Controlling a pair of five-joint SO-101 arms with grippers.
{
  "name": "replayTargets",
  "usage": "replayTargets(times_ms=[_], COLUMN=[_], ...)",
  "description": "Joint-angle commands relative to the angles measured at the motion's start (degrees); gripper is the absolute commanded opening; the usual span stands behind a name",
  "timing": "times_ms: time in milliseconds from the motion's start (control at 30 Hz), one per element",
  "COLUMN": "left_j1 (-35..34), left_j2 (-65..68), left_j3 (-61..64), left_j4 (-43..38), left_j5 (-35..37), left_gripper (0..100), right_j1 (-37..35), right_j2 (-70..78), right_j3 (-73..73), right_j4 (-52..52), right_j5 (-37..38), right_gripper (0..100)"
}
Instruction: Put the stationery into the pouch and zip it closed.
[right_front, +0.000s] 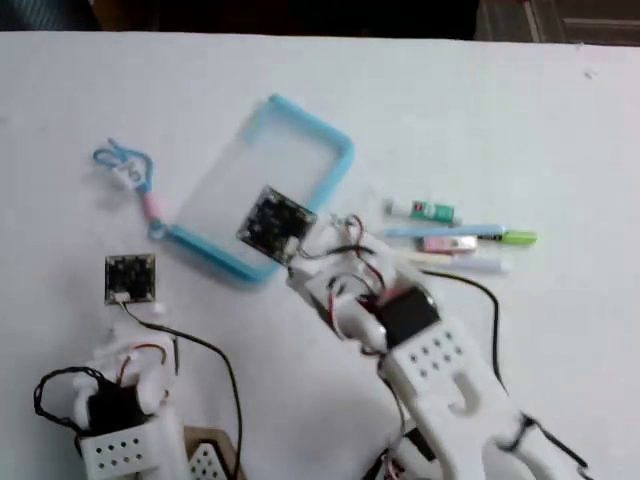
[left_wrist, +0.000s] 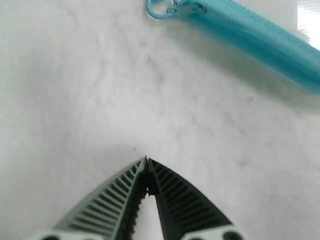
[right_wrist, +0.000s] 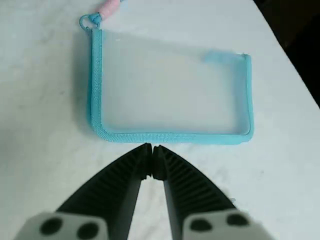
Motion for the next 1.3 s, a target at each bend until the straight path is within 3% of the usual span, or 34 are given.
replayTargets(times_ms=[0, 667, 967, 1267], left_j1=[-0.48, -0.48, -0.48, -0.48], left_j2=[-0.40, -0.40, -0.40, -0.40], left_j3=[-0.53, -0.53, -0.53, -0.53], left_j4=[0.26, 0.26, 0.26, 0.26], left_j5=[0.09, 0.09, 0.09, 0.09], left_gripper=[3, 3, 3, 3], right_j1=[0.31, -3.47, -3.47, -3.30], right_j2=[6.90, 40.40, 47.60, 48.40], right_j3=[-8.09, -38.59, -48.88, -49.41], right_j4=[-1.54, 2.33, 11.56, 14.90], right_j5=[-0.35, -0.26, -0.35, -0.35], right_gripper=[1.8, 1.8, 1.8, 1.8])
